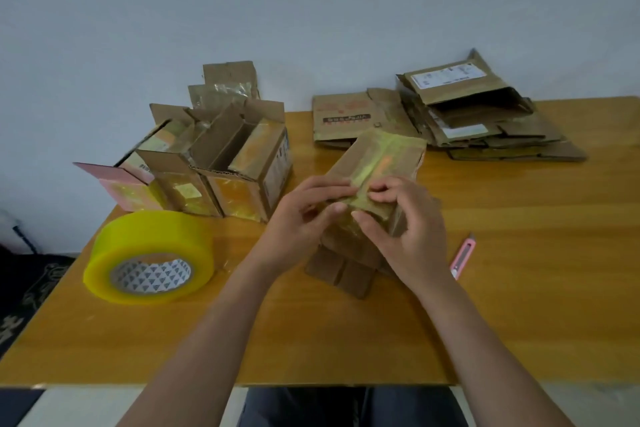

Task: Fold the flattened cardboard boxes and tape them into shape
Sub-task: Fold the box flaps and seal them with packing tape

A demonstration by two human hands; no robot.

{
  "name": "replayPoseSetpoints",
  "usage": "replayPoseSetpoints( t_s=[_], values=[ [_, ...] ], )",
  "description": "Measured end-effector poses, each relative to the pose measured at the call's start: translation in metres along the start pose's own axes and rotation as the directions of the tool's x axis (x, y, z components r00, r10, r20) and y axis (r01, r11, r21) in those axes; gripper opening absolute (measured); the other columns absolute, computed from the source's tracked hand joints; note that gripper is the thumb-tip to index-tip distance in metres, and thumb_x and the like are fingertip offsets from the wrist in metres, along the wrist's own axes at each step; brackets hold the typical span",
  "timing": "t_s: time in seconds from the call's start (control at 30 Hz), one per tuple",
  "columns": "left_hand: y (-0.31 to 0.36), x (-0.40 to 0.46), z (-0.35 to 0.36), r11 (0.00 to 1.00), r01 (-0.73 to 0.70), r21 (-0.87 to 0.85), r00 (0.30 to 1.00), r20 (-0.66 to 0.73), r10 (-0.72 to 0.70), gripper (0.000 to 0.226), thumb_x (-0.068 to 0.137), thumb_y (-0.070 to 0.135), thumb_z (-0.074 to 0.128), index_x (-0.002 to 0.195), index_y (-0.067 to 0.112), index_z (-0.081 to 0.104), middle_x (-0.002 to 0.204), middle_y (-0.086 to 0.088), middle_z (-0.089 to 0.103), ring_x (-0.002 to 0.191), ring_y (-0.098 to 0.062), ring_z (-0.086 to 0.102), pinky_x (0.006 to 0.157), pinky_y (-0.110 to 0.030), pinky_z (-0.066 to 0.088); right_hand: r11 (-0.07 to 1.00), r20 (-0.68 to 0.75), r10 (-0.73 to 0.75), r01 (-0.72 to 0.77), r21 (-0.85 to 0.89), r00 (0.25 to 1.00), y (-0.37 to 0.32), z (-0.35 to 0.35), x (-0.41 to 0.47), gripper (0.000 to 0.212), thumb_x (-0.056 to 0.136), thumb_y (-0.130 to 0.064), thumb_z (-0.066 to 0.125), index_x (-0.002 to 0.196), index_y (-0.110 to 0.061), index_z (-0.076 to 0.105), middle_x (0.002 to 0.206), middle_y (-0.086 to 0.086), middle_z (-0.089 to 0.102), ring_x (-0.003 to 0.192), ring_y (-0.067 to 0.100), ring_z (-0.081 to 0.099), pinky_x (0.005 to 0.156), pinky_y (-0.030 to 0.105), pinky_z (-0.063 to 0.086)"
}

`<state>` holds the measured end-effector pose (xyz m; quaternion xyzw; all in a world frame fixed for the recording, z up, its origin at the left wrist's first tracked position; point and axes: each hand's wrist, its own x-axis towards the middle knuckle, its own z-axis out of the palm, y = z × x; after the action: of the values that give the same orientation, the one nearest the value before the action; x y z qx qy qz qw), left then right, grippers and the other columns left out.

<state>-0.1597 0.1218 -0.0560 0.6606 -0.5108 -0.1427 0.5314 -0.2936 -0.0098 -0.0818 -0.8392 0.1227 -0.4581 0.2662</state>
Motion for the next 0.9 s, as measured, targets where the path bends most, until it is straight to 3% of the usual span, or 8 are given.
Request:
replayPoseSetpoints(
  t_s=[0.1,0.3,0.6,0.77,0.83,0.9],
  values=[
    [-0.005,0.006,-0.002,0.998,-0.033,0.056,0.999,-0.016,0.034,0.028,0.088,0.009,0.067,0.115,0.016,0.071,0.122,0.004,0.064,0.12,-0.007,0.057,0.1,-0.024,0.048,0.995,-0.029,-0.034,0.031,-0.092,0.999,0.0,0.005,-0.001,0.039,0.085,-0.041,0.07,0.096,-0.005,0.062,0.109,0.003,0.064,0.108,0.018,0.058,0.095,0.01,0.034],
    [-0.012,0.011,-0.006,0.989,-0.103,0.105,0.994,-0.009,0.105,0.033,0.082,0.008,0.073,0.114,0.015,0.071,0.121,0.004,0.065,0.118,-0.007,0.059,0.095,-0.024,0.051,0.992,-0.001,-0.08,0.079,-0.097,0.997,0.004,0.004,-0.003,0.038,0.085,-0.032,0.073,0.1,0.001,0.061,0.113,0.008,0.062,0.112,0.024,0.058,0.099,0.021,0.04],
    [-0.014,-0.001,0.002,0.995,-0.066,0.079,0.998,0.014,0.065,0.05,0.08,-0.003,0.074,0.125,0.018,0.064,0.136,0.008,0.051,0.132,-0.009,0.045,0.099,-0.036,0.051,0.988,0.061,-0.044,0.053,-0.147,0.997,-0.002,0.006,-0.009,0.042,0.081,-0.024,0.076,0.111,-0.002,0.055,0.123,0.008,0.054,0.121,0.022,0.05,0.102,0.023,0.041],
    [-0.002,0.002,-0.005,0.974,-0.025,0.227,0.998,0.055,0.013,0.054,0.079,-0.007,0.071,0.118,0.028,0.06,0.138,0.013,0.034,0.132,-0.008,0.035,0.103,-0.034,0.049,0.989,0.223,-0.032,0.063,-0.134,0.974,-0.013,-0.011,-0.002,0.046,0.083,-0.044,0.064,0.114,-0.01,0.058,0.126,-0.001,0.055,0.122,0.012,0.047,0.1,0.01,0.032],
    [0.01,0.011,-0.01,0.944,-0.035,0.327,0.995,0.099,0.003,0.052,0.081,-0.007,0.068,0.114,0.033,0.058,0.14,0.015,0.03,0.132,-0.011,0.036,0.101,-0.027,0.048,0.995,0.167,-0.033,0.048,-0.084,0.985,-0.017,-0.023,0.007,0.034,0.09,-0.044,0.055,0.106,-0.016,0.065,0.116,-0.007,0.062,0.113,0.005,0.053,0.094,0.016,0.042],
    [0.02,0.021,-0.015,0.888,-0.031,0.459,0.994,0.11,-0.022,0.048,0.086,-0.004,0.064,0.115,0.033,0.057,0.146,0.012,0.023,0.134,-0.016,0.036,0.101,-0.022,0.042,0.998,-0.007,-0.017,0.017,-0.056,1.0,-0.012,-0.032,0.021,0.024,0.097,-0.033,0.05,0.099,-0.017,0.067,0.099,-0.011,0.063,0.097,0.003,0.057,0.085,0.027,0.049]
  ],
)
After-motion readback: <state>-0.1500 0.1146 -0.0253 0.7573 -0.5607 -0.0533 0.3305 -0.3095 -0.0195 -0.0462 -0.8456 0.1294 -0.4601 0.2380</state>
